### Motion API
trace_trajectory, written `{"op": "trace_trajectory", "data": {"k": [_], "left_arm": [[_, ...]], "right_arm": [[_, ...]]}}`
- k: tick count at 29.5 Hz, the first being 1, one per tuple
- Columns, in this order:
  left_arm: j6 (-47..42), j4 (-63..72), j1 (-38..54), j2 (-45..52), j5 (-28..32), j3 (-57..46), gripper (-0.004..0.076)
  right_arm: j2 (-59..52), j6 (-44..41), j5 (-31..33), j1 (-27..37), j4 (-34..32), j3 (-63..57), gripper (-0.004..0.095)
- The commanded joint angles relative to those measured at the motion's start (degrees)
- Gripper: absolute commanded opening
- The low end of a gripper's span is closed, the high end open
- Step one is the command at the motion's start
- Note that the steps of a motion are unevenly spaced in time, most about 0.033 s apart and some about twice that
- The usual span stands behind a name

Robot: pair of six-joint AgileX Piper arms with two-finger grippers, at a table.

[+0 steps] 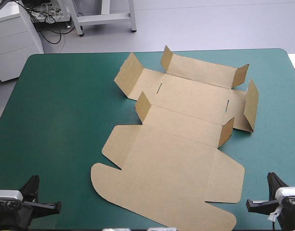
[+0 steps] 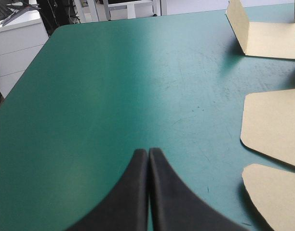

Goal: Fold the box

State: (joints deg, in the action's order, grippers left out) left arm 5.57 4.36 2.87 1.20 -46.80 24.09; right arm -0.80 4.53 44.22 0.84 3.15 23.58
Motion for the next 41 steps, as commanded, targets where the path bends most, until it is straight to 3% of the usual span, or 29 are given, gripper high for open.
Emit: {"op": "trace_trajectory", "data": {"k": [1,15,20,25,28,35,41], "left_arm": [[-0.1,0.4,-0.4,0.5,4.4,1.1,-0.0032],[-0.1,0.4,-0.4,0.5,4.4,1.1,-0.0032],[-0.1,0.4,-0.4,0.5,4.4,1.1,-0.0032],[-0.1,0.4,-0.4,0.5,4.4,1.1,-0.0032],[-0.1,0.4,-0.4,0.5,4.4,1.1,-0.0032],[-0.1,0.4,-0.4,0.5,4.4,1.1,-0.0032],[-0.1,0.4,-0.4,0.5,4.4,1.1,-0.0032]], "right_arm": [[-1.5,0.3,-4.0,0.1,-0.1,1.7,-0.0023],[-1.5,0.3,-4.0,0.1,0.0,1.7,0.0011],[-1.5,0.3,-4.0,0.1,0.0,1.7,0.0235],[-1.5,0.2,-4.0,0.1,0.0,1.7,0.0602],[-1.5,0.0,-4.0,0.1,-0.1,1.7,0.0731],[1.3,-0.5,-1.1,0.1,-0.1,3.1,0.0738],[11.8,-7.1,0.5,0.1,-0.1,11.2,0.0738]]}}
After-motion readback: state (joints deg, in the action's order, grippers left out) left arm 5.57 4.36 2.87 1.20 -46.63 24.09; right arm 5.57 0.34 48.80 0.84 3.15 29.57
